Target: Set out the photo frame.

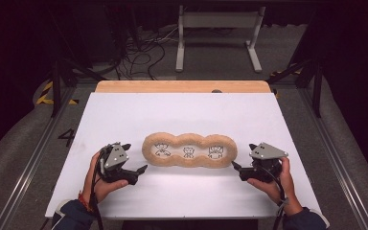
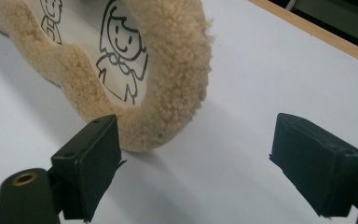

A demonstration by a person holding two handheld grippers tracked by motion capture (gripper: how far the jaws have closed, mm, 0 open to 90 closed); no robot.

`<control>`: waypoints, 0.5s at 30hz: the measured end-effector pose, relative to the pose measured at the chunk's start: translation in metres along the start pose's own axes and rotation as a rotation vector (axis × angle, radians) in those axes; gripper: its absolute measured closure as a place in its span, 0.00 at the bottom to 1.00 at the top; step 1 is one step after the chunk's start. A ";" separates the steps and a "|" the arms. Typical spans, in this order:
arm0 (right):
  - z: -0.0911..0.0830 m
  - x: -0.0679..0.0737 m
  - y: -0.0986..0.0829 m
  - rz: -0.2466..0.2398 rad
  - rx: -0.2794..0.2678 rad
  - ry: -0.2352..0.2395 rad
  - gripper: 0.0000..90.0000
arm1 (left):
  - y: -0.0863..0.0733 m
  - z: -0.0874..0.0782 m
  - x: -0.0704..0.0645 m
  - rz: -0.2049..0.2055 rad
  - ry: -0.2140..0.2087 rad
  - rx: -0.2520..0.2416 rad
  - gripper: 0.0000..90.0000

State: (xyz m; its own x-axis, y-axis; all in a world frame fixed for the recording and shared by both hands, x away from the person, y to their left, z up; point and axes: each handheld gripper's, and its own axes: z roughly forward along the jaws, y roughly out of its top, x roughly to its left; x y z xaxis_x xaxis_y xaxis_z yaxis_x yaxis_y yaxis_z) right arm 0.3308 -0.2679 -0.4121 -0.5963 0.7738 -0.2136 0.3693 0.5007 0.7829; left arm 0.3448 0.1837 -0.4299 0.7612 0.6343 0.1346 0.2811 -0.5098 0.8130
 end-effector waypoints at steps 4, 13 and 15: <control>-0.001 0.000 -0.002 0.004 0.006 -0.002 0.17 | -0.004 -0.001 -0.002 0.007 -0.015 0.008 0.10; -0.004 -0.001 -0.010 -0.003 0.026 -0.010 0.16 | -0.013 -0.006 -0.002 0.010 -0.015 0.019 0.10; -0.008 -0.003 -0.014 -0.004 0.028 -0.012 0.16 | -0.015 -0.009 -0.002 0.008 -0.011 0.022 0.10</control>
State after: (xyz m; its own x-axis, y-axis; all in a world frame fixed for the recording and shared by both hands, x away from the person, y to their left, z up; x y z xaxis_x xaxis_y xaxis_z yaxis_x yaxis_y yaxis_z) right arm 0.3213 -0.2804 -0.4174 -0.5892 0.7763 -0.2240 0.3865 0.5143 0.7656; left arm 0.3338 0.1953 -0.4374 0.7699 0.6239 0.1345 0.2876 -0.5272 0.7996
